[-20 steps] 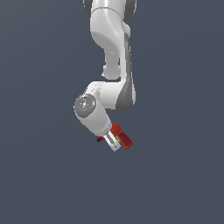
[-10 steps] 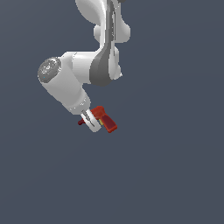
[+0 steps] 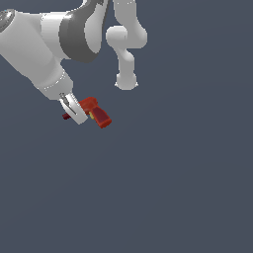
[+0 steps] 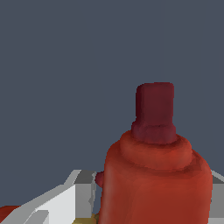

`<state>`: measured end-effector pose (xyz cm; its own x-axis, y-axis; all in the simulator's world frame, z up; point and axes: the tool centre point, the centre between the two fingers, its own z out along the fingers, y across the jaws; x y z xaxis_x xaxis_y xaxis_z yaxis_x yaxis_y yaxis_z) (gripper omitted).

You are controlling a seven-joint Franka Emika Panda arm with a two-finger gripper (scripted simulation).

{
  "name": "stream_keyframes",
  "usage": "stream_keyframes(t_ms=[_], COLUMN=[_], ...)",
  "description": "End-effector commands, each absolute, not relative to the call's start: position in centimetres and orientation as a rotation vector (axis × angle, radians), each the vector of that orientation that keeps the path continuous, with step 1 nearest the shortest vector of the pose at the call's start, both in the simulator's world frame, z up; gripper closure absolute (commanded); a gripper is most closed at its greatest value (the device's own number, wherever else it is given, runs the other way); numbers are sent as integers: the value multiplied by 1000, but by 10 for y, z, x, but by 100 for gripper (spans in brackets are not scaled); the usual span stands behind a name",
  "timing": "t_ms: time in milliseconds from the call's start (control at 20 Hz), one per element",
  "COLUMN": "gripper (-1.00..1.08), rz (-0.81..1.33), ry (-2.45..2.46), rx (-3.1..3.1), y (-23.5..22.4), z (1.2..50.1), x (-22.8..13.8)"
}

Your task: Pick up the object and move it to a goal position.

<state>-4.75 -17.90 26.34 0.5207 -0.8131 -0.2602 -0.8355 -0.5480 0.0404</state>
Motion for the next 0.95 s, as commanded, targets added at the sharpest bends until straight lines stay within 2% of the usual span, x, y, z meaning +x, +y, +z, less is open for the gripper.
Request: stream_keyframes(t_ms=[0, 450, 900], gripper=[108, 108, 108], rz=[377, 376, 375], ry=[1445, 1445, 1443], rx=[-2661, -2664, -2666], y=[-198, -250, -262], z=[287, 343, 356], x=[-57, -79, -82])
